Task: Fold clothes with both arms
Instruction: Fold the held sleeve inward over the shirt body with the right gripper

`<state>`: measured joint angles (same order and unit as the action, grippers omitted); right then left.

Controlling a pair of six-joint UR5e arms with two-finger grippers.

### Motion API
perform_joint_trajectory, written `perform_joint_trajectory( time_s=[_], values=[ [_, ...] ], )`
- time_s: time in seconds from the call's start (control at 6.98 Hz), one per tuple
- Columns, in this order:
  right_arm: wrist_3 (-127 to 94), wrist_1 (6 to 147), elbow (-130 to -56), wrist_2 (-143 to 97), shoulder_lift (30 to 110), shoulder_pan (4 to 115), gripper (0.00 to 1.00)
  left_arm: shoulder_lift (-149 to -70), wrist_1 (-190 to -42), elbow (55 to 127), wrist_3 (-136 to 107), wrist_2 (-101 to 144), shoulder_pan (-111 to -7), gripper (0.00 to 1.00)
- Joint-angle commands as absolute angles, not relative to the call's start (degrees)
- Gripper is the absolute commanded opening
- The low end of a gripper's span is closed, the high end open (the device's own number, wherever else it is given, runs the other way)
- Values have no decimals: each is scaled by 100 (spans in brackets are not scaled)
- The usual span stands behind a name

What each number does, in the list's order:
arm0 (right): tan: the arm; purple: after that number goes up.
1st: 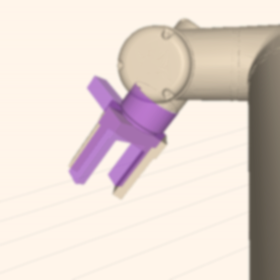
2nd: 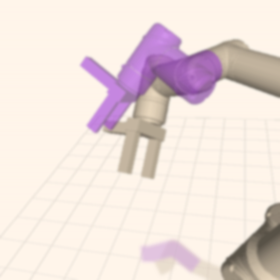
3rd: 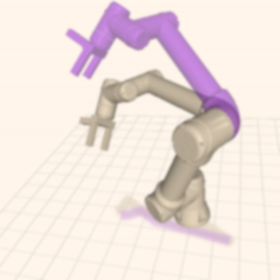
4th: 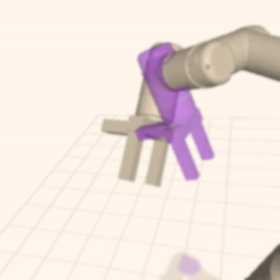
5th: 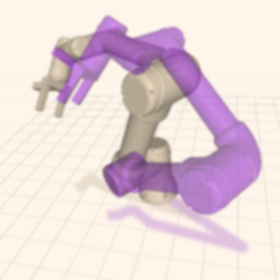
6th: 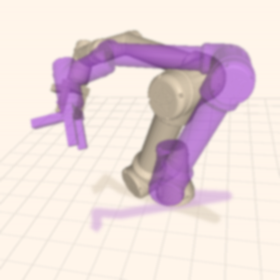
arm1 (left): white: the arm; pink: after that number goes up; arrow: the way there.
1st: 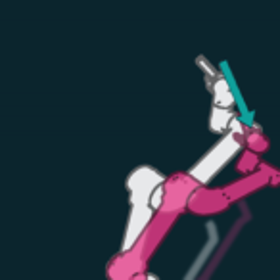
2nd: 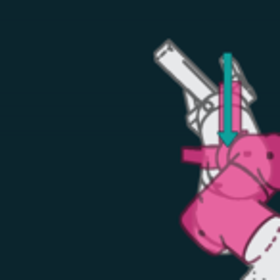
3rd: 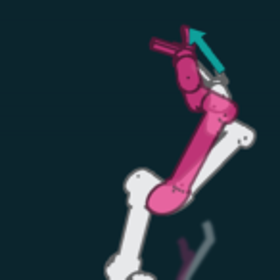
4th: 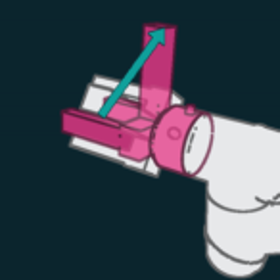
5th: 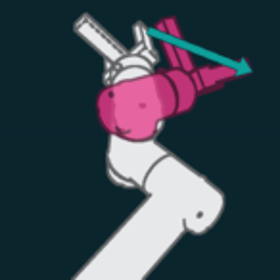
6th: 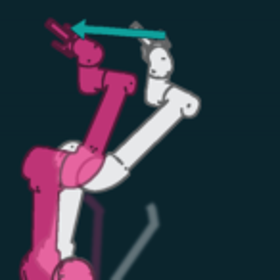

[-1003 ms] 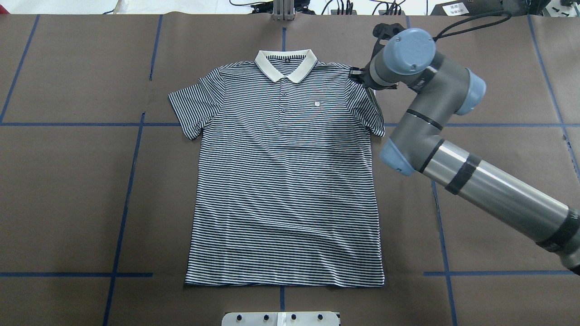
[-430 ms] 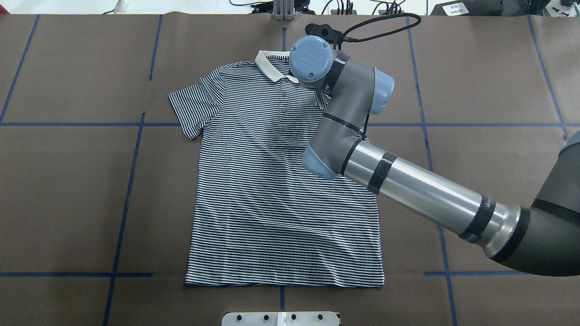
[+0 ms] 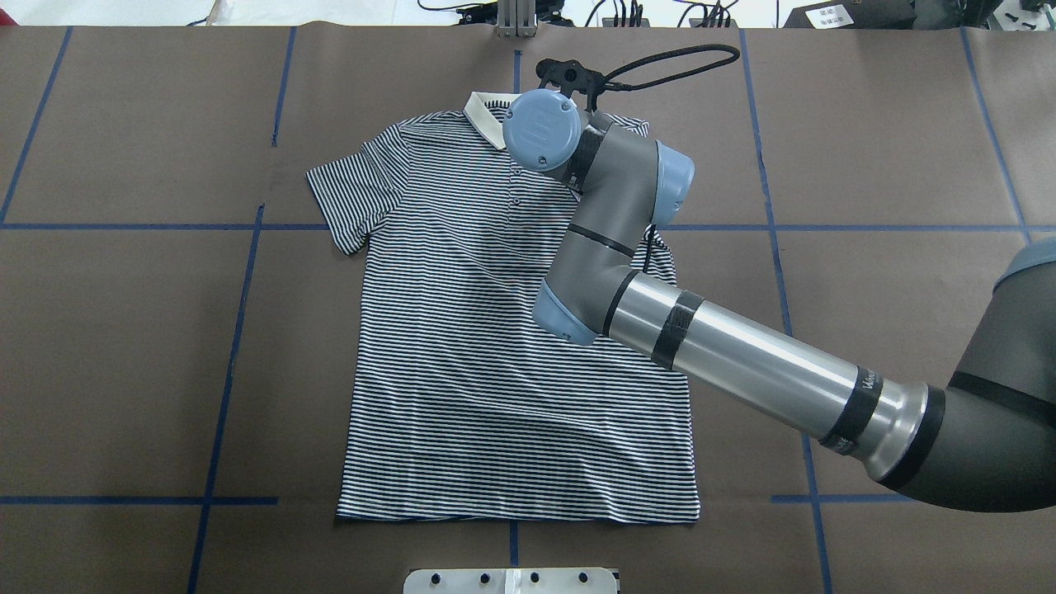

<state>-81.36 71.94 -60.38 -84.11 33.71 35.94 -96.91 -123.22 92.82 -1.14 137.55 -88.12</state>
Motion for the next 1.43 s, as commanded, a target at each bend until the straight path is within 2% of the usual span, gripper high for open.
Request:
perform_joint_trajectory(
  time_s=[0.0, 0.43, 0.72, 0.86, 1.15, 1.29],
  values=[
    [-7737, 7207, -6012, -8393, 3314, 3595, 100, -9694, -12322, 9299, -114, 13746, -8815, 100],
    [-6579, 7251, -6021, -9416, 3155, 4268, 100, -9834, -12348, 9308, -290, 13729, -8789, 100],
    [-5464, 7277, -6047, -10577, 3216, 5111, 100, -10368, -12357, 9046, -447, 13711, -8344, 100],
    [-5023, 7286, -6238, -11104, 3434, 5489, 100, -10702, -12540, 8835, -1153, 13711, -8123, 100],
    [-3463, 7286, -6905, -12142, 4538, 6411, 100, -11212, -13093, 8317, -2281, 13492, -7684, 100],
    [-2680, 7286, -6917, -12486, 4875, 6851, 100, -11458, -13278, 8254, -2624, 13213, -7325, 100]
  ],
)
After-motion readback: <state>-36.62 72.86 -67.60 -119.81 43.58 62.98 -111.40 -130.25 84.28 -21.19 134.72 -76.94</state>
